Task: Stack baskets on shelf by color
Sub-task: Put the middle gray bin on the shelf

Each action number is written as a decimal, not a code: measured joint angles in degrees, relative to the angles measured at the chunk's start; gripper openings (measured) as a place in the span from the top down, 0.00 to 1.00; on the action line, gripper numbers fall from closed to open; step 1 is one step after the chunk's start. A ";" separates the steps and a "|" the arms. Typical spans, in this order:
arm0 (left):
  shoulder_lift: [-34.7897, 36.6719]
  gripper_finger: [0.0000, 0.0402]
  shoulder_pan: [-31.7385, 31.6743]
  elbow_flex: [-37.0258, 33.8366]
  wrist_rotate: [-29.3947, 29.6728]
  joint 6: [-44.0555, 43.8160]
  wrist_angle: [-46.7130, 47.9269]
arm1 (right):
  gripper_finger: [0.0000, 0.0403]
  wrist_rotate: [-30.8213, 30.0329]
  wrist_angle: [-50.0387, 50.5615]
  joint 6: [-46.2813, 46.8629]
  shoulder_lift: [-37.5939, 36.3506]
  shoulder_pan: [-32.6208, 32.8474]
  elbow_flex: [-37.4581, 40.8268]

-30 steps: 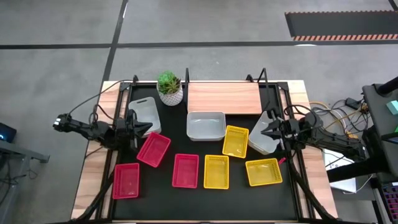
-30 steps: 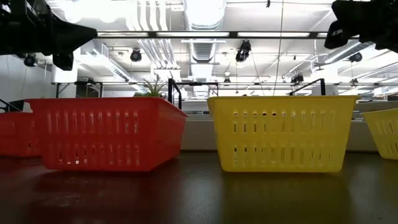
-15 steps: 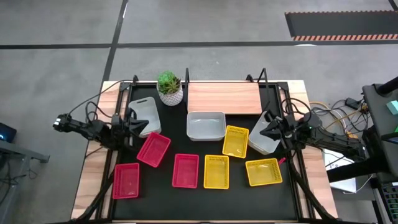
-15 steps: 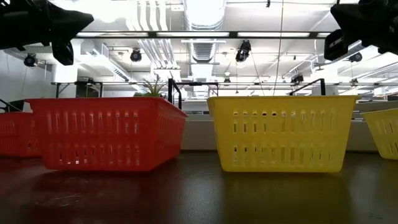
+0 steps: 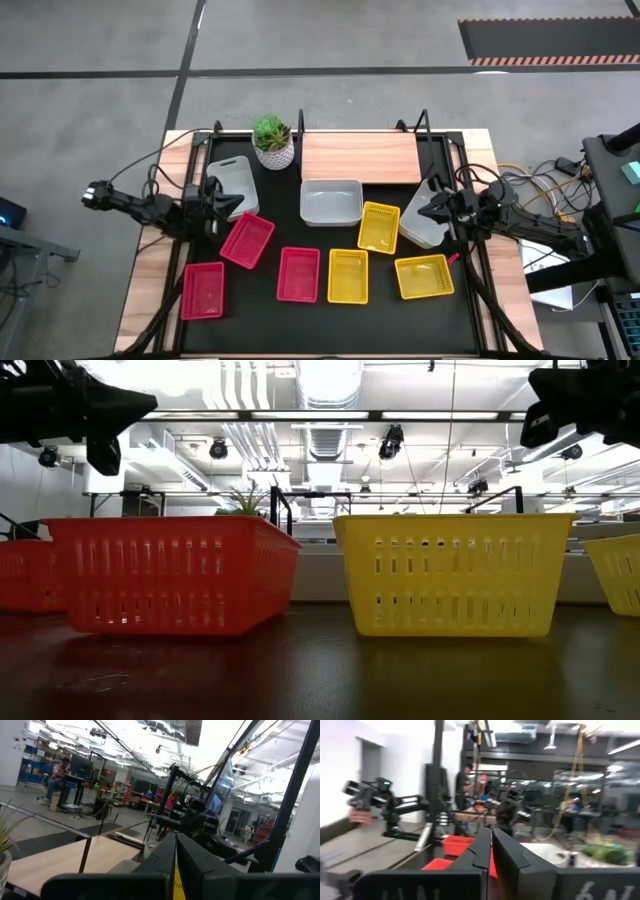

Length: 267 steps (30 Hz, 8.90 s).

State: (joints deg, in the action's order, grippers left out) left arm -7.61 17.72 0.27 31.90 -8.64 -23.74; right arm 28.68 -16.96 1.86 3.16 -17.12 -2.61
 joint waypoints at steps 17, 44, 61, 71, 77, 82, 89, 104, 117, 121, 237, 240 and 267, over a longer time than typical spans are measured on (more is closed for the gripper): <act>-11.67 1.00 0.00 -0.02 1.42 -6.01 -8.62 | 0.97 -9.83 -14.20 -4.70 16.50 0.00 -2.82; -19.25 1.00 0.02 0.66 1.40 7.52 -22.69 | 0.97 -7.12 2.68 -17.52 36.50 11.02 -27.12; -18.19 1.00 0.02 0.38 1.44 31.94 -44.66 | 0.97 -25.01 12.33 -16.02 48.62 22.27 -39.44; -18.22 1.00 0.02 0.31 1.40 31.99 -44.73 | 0.97 -30.11 42.97 -20.43 60.36 22.10 -59.20; -18.24 1.00 0.02 0.28 1.40 31.93 -44.46 | 0.91 -38.29 58.66 -26.72 69.15 20.91 -69.73; -18.26 1.00 0.02 0.28 1.40 31.91 -44.25 | 0.78 -39.02 67.38 -32.10 76.35 18.09 -75.28; -18.68 1.00 0.02 0.22 1.38 31.85 -44.13 | 0.63 -39.38 72.34 -46.45 83.18 14.83 -76.85; -20.04 1.00 0.00 0.17 1.40 31.82 -44.25 | 0.58 -41.35 76.13 -71.55 89.49 10.06 -76.78; -19.64 1.00 -0.02 0.20 1.53 32.14 -44.40 | 0.61 -37.60 71.48 -79.05 94.60 6.93 -76.76; -19.53 1.00 -0.02 0.20 1.58 33.44 -44.40 | 0.66 -35.99 71.08 -78.82 96.61 6.97 -76.75; -17.72 1.00 -0.02 0.32 1.59 37.57 -44.92 | 0.73 -31.64 83.75 -13.90 97.85 -0.90 -102.14; -17.60 1.00 -0.02 0.34 1.60 37.59 -44.79 | 0.77 -32.32 85.59 -10.85 95.37 -1.02 -102.15; -17.73 1.00 -0.02 0.17 2.12 39.51 -44.73 | 0.98 -35.35 86.74 -13.70 106.72 -18.97 -101.46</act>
State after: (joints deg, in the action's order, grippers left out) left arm -25.34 17.69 0.44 34.02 30.87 -68.47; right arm -6.67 69.79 -11.84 109.88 -36.10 -104.07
